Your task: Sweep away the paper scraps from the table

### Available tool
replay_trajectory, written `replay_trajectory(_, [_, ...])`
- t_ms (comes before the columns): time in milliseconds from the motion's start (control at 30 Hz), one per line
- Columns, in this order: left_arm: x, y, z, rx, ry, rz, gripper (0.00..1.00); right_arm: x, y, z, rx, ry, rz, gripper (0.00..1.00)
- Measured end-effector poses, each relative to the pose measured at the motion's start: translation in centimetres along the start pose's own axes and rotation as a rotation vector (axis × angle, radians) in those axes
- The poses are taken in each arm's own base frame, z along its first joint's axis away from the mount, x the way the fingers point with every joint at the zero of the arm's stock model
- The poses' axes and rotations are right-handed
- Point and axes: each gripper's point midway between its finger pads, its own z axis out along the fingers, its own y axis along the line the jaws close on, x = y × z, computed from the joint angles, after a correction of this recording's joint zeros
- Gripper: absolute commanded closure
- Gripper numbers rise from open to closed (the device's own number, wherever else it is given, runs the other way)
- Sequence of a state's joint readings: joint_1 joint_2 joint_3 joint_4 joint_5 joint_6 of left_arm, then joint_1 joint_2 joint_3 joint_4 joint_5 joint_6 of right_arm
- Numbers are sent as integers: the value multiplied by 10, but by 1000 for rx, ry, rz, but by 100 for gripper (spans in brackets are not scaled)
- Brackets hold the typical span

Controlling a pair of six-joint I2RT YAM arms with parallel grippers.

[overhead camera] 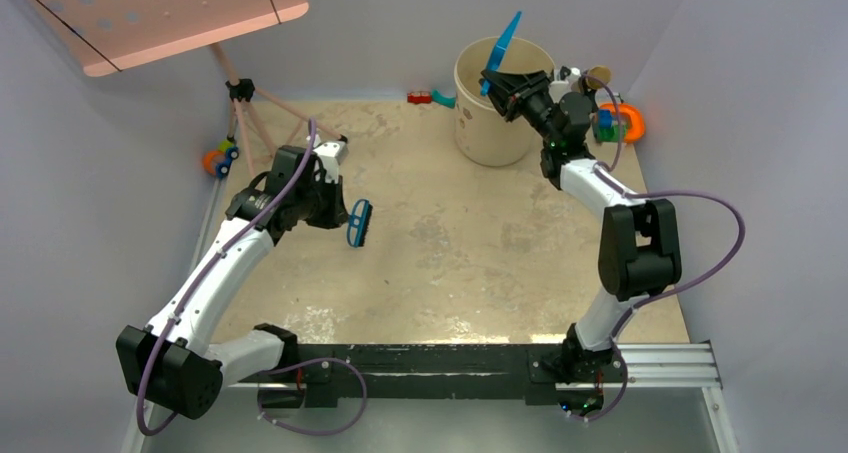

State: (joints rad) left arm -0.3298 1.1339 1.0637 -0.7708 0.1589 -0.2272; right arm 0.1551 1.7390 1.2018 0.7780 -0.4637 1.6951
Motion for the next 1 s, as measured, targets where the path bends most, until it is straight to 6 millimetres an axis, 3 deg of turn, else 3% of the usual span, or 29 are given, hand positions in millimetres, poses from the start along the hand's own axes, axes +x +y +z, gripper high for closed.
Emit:
replay_trajectory(200, [0, -1, 0, 3, -1, 0, 100, -1, -4, 5, 54, 23, -107, 100])
replay_trajectory(400, [0, -2, 0, 10, 0, -2, 100, -4, 11, 23, 212, 21, -515, 100])
replay_trajectory(500, [0, -2, 0, 9, 0, -2, 100, 38, 17, 23, 268, 101, -735, 100])
replay_trajectory(600, [-1, -2, 0, 10, -3, -1, 100, 95, 8, 8, 324, 230, -930, 100])
replay_trajectory(700, [-2, -1, 0, 6, -7, -1, 100, 138, -20, -12, 393, 353, -1067, 100])
replay_trajectory(767, [-2, 0, 0, -3, -9, -2, 100, 152, -51, -31, 478, 425, -1124, 100])
replay_trajectory(900, [-3, 3, 0, -22, -13, -8, 100, 148, -143, -86, 764, 551, -1190, 100])
replay_trajectory(1000, [-5, 5, 1, -31, -20, -16, 100, 133, -194, -133, 960, 609, -1191, 100])
